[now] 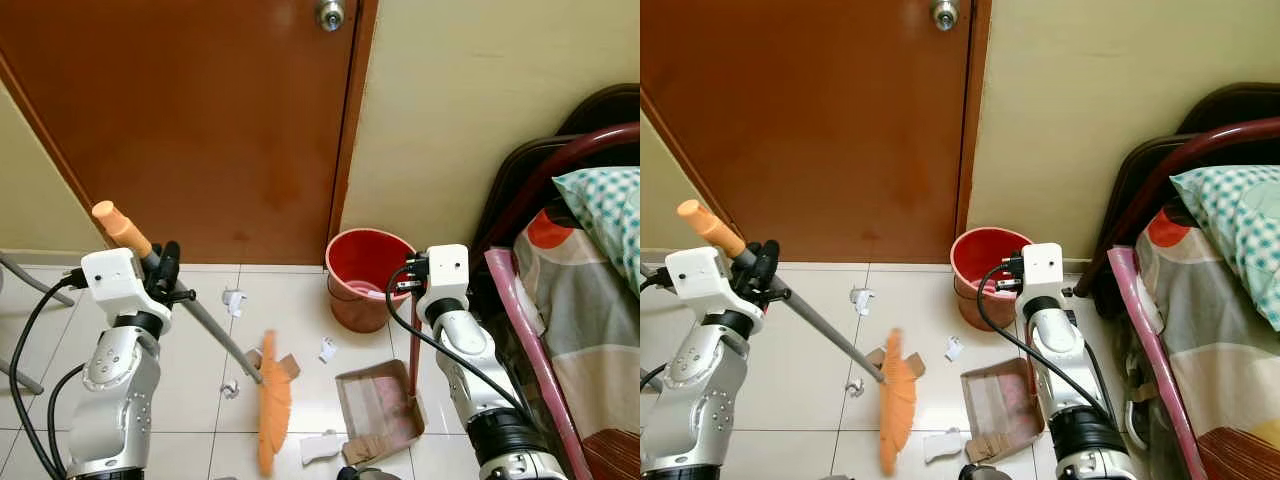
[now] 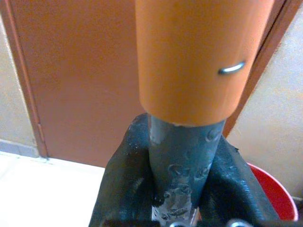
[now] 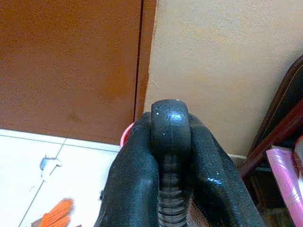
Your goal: Sweep floor
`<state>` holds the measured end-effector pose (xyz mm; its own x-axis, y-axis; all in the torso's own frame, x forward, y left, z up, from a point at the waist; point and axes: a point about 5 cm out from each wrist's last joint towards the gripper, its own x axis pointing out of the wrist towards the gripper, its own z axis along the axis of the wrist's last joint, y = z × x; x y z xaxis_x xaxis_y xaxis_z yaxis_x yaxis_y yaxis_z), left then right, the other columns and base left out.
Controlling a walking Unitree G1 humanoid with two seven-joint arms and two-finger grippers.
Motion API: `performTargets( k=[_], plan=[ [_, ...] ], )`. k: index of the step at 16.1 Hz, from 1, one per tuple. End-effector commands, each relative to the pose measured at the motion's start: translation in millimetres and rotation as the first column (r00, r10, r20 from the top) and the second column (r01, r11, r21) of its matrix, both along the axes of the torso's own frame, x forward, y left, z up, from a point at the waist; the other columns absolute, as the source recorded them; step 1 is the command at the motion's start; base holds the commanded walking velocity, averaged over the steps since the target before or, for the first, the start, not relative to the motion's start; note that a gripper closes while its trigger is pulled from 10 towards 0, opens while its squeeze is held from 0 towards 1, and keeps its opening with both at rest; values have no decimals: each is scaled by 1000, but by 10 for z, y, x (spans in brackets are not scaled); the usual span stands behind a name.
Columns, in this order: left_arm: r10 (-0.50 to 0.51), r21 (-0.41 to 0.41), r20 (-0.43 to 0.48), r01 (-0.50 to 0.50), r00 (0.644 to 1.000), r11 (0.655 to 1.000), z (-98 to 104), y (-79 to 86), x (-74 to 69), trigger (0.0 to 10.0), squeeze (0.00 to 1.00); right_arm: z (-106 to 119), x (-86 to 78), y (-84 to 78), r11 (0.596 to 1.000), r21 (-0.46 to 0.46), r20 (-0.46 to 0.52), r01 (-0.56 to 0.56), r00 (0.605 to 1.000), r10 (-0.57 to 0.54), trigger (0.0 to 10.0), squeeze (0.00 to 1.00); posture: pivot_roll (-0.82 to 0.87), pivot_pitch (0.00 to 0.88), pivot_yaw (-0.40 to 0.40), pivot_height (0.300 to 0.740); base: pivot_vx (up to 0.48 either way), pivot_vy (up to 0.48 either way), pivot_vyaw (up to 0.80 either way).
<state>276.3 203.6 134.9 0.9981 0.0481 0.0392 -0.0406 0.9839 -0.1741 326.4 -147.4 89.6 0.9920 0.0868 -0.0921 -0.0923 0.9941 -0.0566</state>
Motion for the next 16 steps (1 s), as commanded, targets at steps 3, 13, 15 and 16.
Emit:
performTargets(
  k=[3,13,15,16],
  plan=[
    [-62,-57,-13,61,998,997,-45,-178,-44,10000,0,-204,-72,90,990,140,-130,16,992,2,10000,0,108,115,-35,740,0,0,0],
    [-41,-103,-24,38,999,994,-43,-221,-12,10000,0,172,112,-87,982,134,89,130,986,-142,10000,0,107,116,-31,740,0,0,0],
    [-38,-102,-22,36,999,994,-37,-227,-13,10000,0,164,116,-58,981,136,86,136,985,-148,10000,0,108,123,-26,740,0,0,0],
    [-29,-112,-16,27,999,993,-11,-225,2,10000,0,150,114,-27,981,142,85,133,986,-146,10000,0,108,123,-26,740,0,0,0]
  ],
)
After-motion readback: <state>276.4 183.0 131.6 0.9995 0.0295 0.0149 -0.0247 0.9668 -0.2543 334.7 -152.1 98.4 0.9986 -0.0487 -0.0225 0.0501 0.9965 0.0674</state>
